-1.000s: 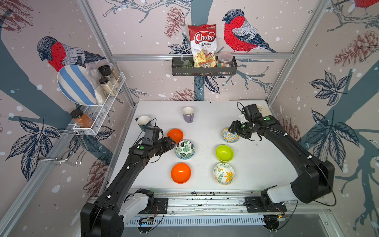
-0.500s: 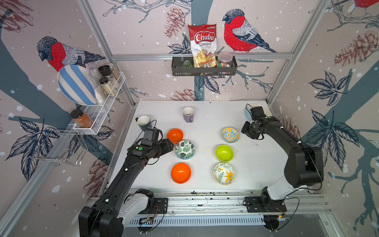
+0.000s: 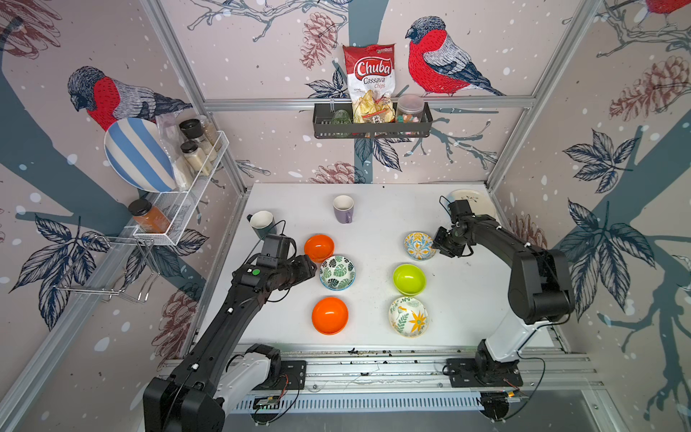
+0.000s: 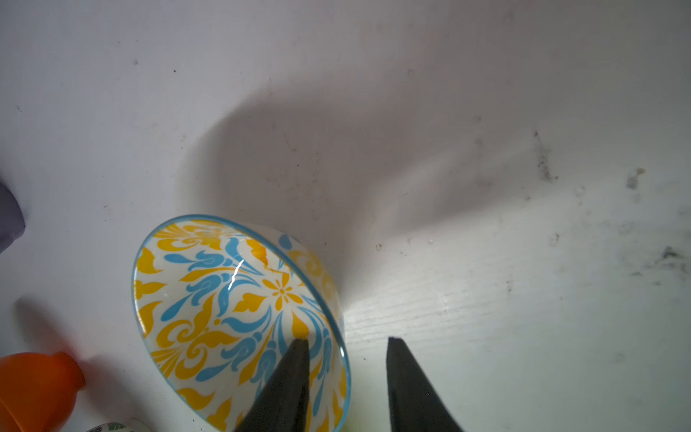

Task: Stack the bowls
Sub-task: Pick up the bowl from the center of the board.

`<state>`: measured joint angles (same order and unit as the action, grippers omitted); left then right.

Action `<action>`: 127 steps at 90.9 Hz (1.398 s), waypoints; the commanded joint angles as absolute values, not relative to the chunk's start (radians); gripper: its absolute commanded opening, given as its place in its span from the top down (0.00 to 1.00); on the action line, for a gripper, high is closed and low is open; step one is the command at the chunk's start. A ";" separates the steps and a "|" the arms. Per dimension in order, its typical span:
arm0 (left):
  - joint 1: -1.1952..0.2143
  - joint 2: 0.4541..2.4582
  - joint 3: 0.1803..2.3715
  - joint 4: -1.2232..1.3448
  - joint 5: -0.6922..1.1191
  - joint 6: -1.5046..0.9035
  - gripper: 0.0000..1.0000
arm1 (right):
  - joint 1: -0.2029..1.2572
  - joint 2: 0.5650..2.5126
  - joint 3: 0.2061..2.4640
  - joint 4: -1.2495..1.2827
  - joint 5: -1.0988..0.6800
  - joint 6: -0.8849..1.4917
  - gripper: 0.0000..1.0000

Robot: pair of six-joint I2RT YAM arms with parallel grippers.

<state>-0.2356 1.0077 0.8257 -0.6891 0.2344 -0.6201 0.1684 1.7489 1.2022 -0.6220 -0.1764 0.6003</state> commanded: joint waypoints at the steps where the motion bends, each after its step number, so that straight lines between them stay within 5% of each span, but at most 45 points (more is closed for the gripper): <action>1: -0.232 1.003 0.839 -0.709 0.224 -0.600 0.37 | 0.175 1.760 1.195 -0.611 -0.187 0.584 0.68; 59: -0.232 1.010 0.824 -0.708 0.217 -0.600 0.37 | 0.178 1.761 1.186 -0.601 -0.195 0.584 0.88; 68: -0.232 1.011 0.824 -0.707 0.217 -0.601 0.37 | 0.171 1.757 1.188 -0.607 -0.215 0.593 1.00; 127: -0.232 1.040 0.934 -0.781 0.275 -0.582 0.37 | 0.142 1.559 1.224 -0.652 -0.358 0.658 1.00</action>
<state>-0.2356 1.0252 0.8787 -0.7349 0.2436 -0.6025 0.1158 1.6043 1.2037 -0.6155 -0.3321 0.6548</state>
